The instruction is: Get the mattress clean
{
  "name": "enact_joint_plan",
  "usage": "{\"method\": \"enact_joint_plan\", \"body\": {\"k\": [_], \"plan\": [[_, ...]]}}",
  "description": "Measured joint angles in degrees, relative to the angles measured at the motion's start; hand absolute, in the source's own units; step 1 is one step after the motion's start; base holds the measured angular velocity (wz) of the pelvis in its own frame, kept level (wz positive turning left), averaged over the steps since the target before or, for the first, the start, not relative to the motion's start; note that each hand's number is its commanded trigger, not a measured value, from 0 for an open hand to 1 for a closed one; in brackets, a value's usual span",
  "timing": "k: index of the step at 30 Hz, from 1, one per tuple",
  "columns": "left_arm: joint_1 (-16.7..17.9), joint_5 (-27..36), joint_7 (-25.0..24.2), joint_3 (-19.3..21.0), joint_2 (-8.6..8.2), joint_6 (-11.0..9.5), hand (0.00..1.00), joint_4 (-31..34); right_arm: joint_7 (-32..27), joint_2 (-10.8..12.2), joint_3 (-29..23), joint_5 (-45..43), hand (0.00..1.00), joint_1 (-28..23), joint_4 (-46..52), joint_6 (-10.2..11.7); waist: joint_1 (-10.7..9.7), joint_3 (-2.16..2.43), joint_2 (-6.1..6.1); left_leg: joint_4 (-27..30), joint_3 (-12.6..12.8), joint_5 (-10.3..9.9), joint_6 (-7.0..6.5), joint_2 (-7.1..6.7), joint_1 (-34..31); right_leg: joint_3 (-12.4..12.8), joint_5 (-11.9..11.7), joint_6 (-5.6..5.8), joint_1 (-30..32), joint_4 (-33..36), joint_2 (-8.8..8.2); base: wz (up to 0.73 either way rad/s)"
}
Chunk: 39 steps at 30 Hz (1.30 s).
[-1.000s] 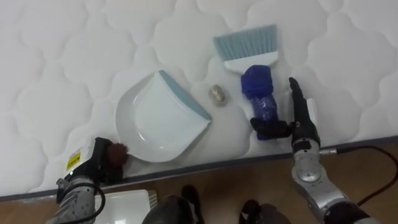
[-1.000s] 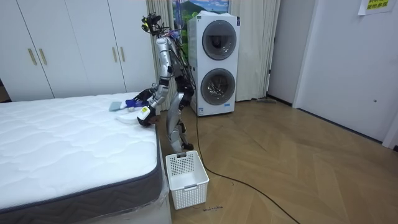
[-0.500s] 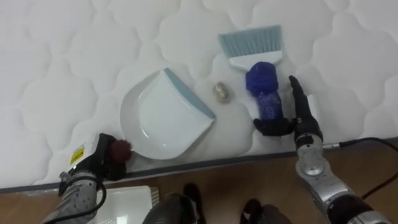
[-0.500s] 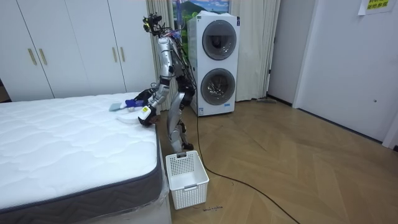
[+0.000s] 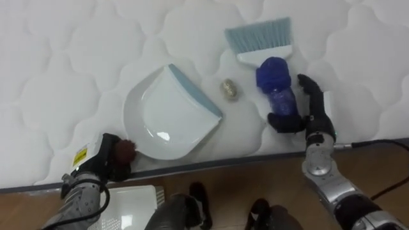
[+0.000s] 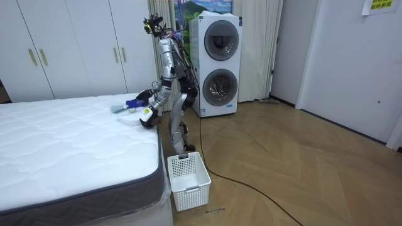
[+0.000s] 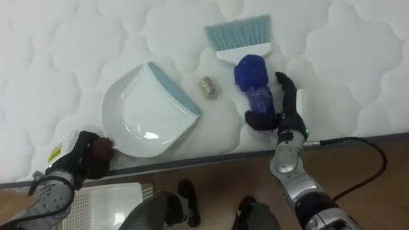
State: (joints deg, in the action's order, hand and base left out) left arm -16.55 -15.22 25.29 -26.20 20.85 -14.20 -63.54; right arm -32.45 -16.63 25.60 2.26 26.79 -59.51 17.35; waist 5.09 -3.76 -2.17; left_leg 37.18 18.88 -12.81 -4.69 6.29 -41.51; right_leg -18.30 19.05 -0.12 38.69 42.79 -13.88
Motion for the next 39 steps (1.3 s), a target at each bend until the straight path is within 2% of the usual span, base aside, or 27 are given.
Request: {"method": "enact_joint_plan", "body": {"k": [2,7,13,16,28,32,39], "plan": [[-0.41,0.01,-0.74,0.02,0.01,0.69,1.00,0.25,-0.42,-0.01,0.00,-0.71,1.00,1.66,-2.15,-1.19,0.08,-0.02,-0.08,0.25,-0.38,0.02,0.04,0.07,0.12,-0.72,0.12,-0.21,-0.64,-0.16,0.07,0.11],[-0.74,-0.07,-1.54,-0.95,-0.18,2.12,1.00,1.93,-1.33,-1.04,0.05,-1.05,1.00,4.20,-4.89,-4.56,2.01,-0.04,-0.15,0.15,-0.94,0.01,0.12,0.07,0.08,-1.23,0.18,-0.28,-1.09,-0.55,0.35,0.04],[-0.66,-0.30,-2.21,-1.35,-0.22,3.73,1.00,4.03,-1.20,-1.94,0.07,-1.01,1.00,4.30,-5.39,-6.61,3.06,-0.04,-0.33,-0.28,-1.71,-0.10,0.54,0.07,0.07,-1.79,0.21,-0.34,-1.55,-1.11,0.75,0.05],[-0.51,-0.15,-2.20,-1.60,-0.21,4.30,1.00,4.06,-1.16,-2.09,0.07,-0.76,1.00,4.01,-5.48,-6.62,2.89,-0.03,-0.35,-0.22,-1.87,-0.06,0.69,0.02,0.10,-1.91,0.21,-0.38,-1.63,-0.76,0.76,0.01],[-1.76,-0.02,-2.19,-2.18,-0.26,4.39,1.00,4.37,-1.40,-2.15,0.06,0.23,1.00,4.79,-7.21,-6.62,2.58,-0.21,-0.17,0.55,-2.38,0.02,0.53,-0.03,-0.59,-2.35,0.46,-0.52,-1.52,-0.19,0.09,0.02],[-1.43,-0.02,-1.63,-2.16,-0.18,4.33,1.00,5.00,-1.31,-2.38,-0.33,2.07,1.00,4.57,-7.22,-5.99,2.30,-0.34,0.16,0.46,-2.35,0.06,0.47,-0.04,-0.74,-2.42,0.49,-0.44,-1.44,-0.34,0.01,0.01],[-1.41,-0.07,-1.85,-1.75,0.32,4.63,1.00,6.29,0.46,-2.92,-1.17,6.51,1.00,4.65,-6.87,-5.13,1.17,-0.24,0.73,0.65,-2.59,0.30,0.16,-0.66,-1.85,-2.46,0.54,-0.37,-0.49,0.46,-0.51,0.05]]}}
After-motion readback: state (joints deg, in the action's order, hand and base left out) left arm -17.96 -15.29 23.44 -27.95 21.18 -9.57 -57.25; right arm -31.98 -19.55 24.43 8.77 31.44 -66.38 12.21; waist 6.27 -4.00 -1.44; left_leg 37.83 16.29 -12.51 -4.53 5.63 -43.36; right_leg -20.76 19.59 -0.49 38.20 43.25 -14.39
